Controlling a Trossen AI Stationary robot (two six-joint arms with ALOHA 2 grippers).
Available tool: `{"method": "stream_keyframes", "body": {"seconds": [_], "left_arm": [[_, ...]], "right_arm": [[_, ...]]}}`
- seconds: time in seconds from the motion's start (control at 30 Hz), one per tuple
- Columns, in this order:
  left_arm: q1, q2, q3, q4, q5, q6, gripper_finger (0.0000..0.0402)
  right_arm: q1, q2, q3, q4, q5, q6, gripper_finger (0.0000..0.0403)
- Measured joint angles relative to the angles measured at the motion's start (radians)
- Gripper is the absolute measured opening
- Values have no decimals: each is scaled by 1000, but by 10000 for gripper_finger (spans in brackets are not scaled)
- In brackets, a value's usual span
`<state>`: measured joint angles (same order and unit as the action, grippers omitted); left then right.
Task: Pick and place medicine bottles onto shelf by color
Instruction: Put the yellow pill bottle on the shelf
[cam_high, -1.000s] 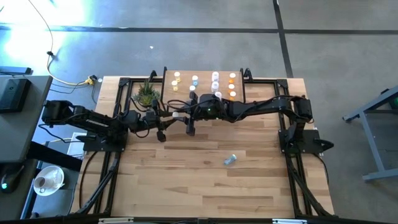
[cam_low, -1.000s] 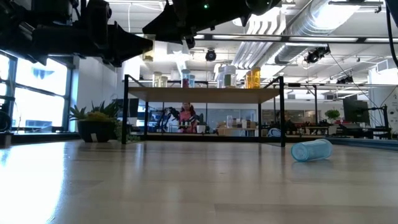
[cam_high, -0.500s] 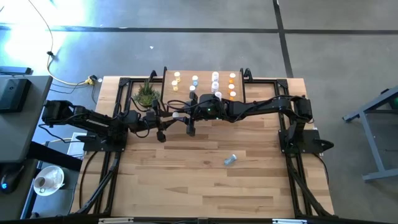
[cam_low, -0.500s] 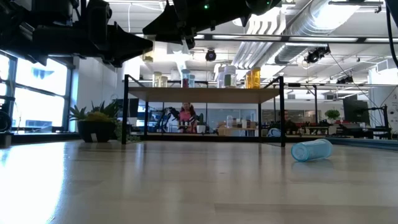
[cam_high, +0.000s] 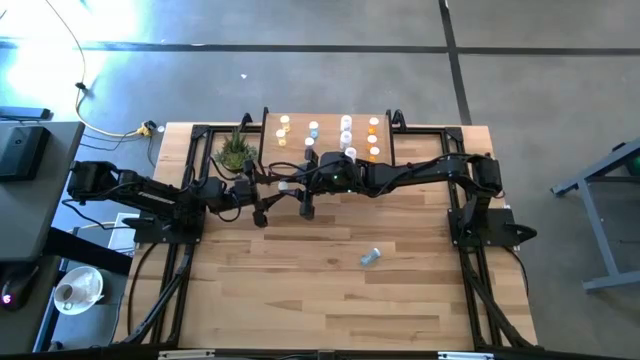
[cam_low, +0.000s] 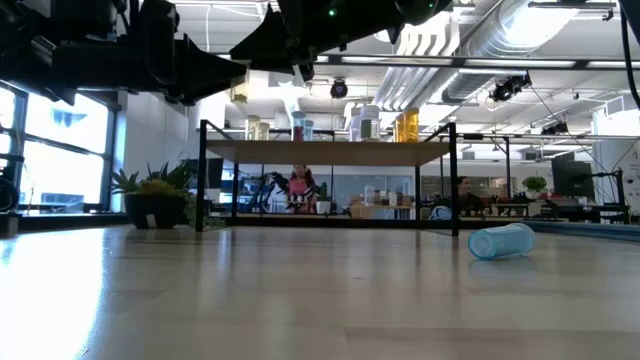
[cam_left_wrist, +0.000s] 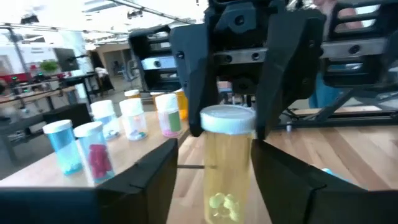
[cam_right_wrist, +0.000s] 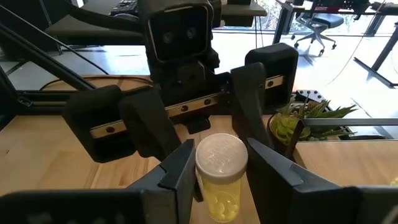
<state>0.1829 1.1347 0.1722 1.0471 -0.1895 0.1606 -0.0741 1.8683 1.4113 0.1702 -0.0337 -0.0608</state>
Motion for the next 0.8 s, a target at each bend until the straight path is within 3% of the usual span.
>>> {"method": "stream_keyframes", "body": {"seconds": [0.23,0.6,0.8], "left_arm": [[0,0,0,-10,-91,0,227],[0,-23,0,-22,-168,78,229],[0,-83,0,-120,-219,79,229]], "right_arm": [[-3,0,0,5,55,-10,116],[-43,0,0,36,87,-11,116],[-63,-4,0,57,87,-9,116]]}}
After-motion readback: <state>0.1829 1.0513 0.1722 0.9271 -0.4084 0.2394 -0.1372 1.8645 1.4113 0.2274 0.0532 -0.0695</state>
